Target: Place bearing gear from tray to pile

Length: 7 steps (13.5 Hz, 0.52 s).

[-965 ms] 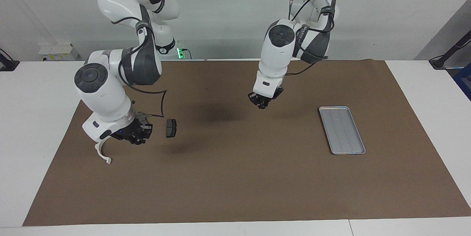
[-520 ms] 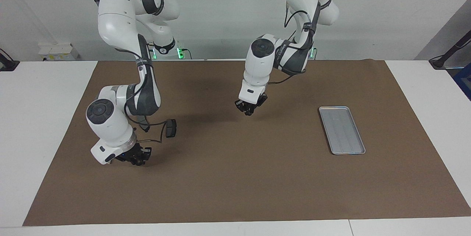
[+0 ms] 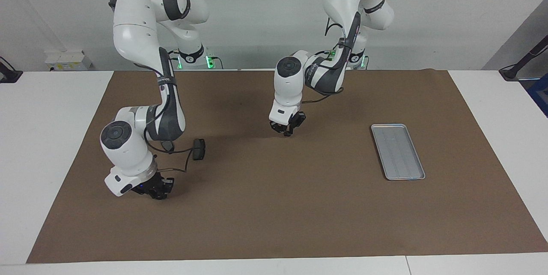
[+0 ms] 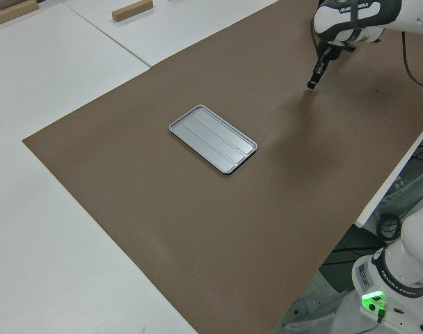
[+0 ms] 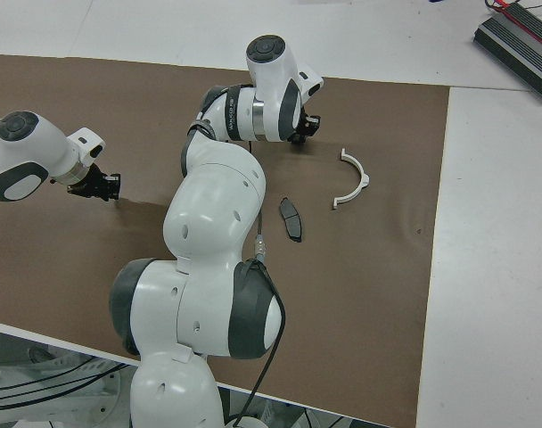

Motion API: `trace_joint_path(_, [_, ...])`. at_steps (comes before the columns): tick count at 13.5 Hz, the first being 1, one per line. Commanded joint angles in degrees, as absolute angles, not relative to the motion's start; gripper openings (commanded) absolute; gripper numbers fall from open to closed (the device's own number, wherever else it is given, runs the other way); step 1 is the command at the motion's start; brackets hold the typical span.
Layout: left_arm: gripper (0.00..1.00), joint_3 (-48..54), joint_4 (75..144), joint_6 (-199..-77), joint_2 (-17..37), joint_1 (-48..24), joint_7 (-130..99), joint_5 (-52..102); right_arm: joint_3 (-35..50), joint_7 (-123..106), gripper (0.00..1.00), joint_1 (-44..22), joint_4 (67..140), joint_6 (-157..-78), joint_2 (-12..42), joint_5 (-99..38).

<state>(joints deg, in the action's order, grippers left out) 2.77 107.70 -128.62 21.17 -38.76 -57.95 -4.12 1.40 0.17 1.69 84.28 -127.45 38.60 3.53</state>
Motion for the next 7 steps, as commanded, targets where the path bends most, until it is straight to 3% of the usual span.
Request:
trace_joint_path(1, [0.00,1.7,109.6,-131.8,20.6,-39.7,-59.5,-5.5,2.2,-1.4,0.17,2.7,85.8,-129.0,38.1,3.7])
trace_joint_path(3, [0.00,1.7,111.2,-135.0,20.7,-39.7,-59.5,-5.5,2.2,-1.1,0.72,2.7,85.8,-128.7,37.9,3.7])
trace_joint_path(4, [0.00,1.7,111.7,-135.3,20.8,-39.8,-59.5,-5.5,2.2,-1.1,0.90,2.5,85.7,-128.0,37.4,3.8])
trace_joint_path(5, [0.00,1.7,111.8,-135.4,20.7,-40.0,-59.5,-5.5,2.1,-1.1,1.00,2.1,85.7,-126.9,36.4,4.0])
trace_joint_path(7, [0.00,1.7,112.1,-135.6,20.8,-40.0,-59.5,-5.5,2.1,-1.0,1.00,1.2,85.1,-121.8,33.6,4.3])
